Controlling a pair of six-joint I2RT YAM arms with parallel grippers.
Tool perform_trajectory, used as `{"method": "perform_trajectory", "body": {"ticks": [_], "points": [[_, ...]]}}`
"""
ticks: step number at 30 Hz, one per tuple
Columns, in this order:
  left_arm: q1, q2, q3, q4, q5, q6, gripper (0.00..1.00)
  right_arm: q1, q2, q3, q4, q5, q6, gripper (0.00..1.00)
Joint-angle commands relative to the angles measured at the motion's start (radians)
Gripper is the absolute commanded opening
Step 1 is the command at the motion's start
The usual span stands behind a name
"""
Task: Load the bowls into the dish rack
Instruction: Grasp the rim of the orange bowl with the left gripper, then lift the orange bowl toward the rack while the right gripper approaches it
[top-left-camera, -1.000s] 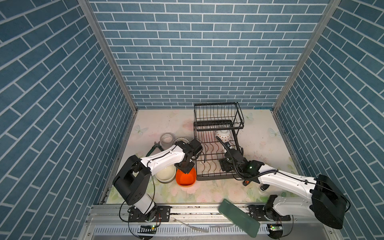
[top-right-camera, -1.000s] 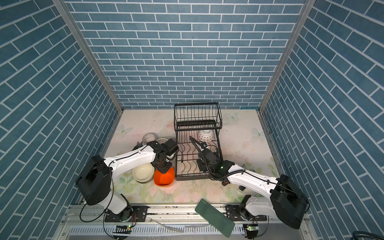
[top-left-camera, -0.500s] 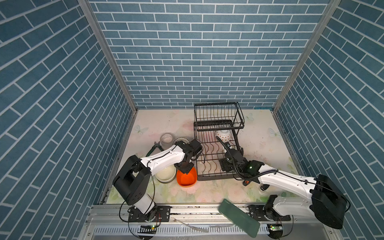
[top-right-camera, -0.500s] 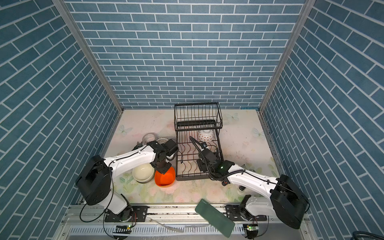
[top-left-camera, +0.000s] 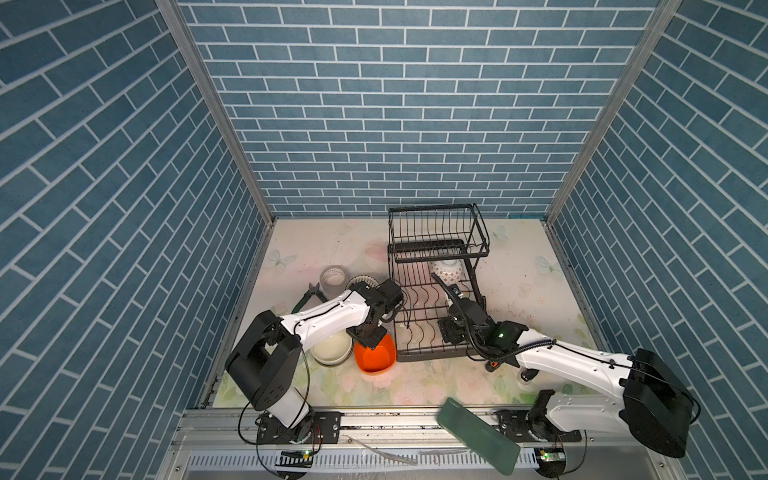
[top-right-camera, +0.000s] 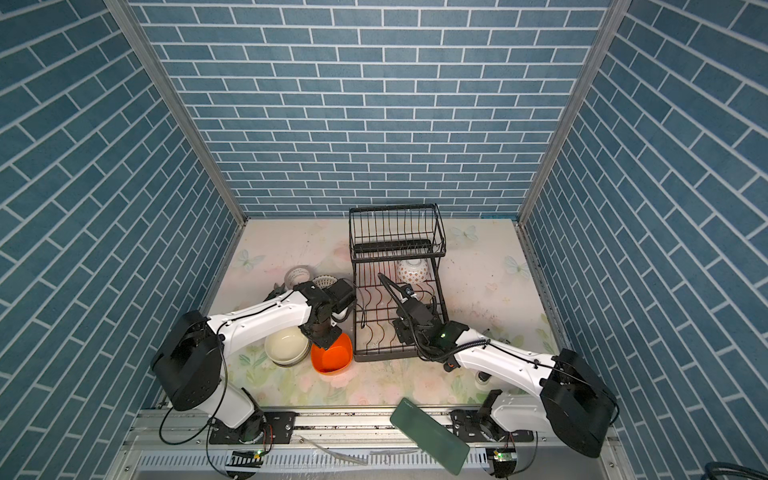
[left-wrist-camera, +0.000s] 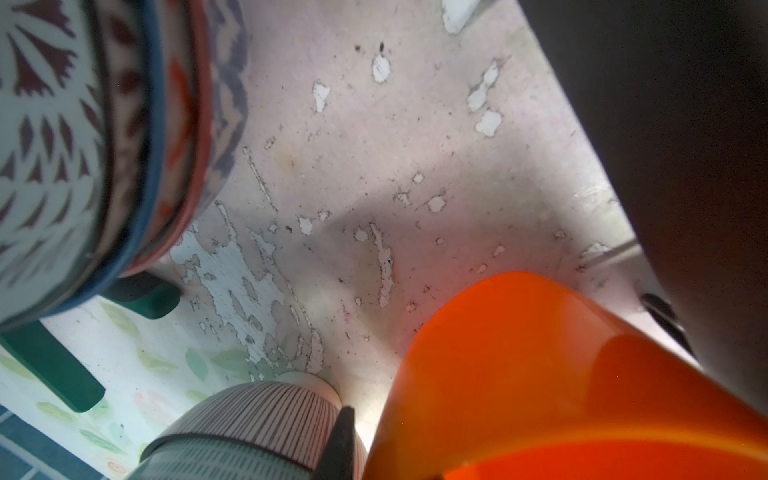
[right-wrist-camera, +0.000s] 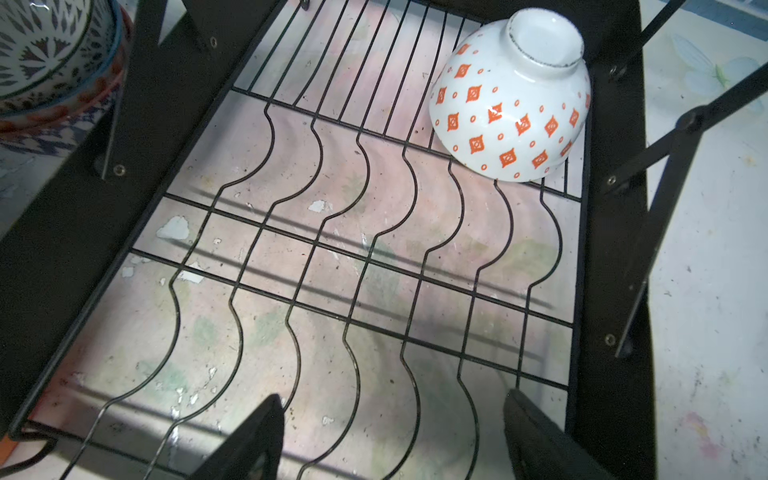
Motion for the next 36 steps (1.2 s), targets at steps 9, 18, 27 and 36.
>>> {"method": "perform_trajectory", "body": {"ticks": [9, 18, 27, 36], "points": [[-0.005, -0.035, 0.015, 0.036, 0.007, -0.006, 0.14, 0.014, -0.018, -0.024, 0.007, 0.028, 0.036, 0.83], [-0.005, -0.058, 0.031, 0.026, 0.007, -0.001, 0.07, 0.016, -0.026, -0.030, 0.013, 0.027, 0.041, 0.82], [-0.005, -0.071, 0.064, -0.004, 0.002, 0.004, 0.00, 0.018, -0.029, -0.018, 0.024, -0.006, 0.047, 0.82], [-0.005, -0.141, 0.083, -0.010, 0.016, 0.004, 0.00, 0.018, -0.051, -0.012, 0.039, -0.054, 0.069, 0.83]]}}
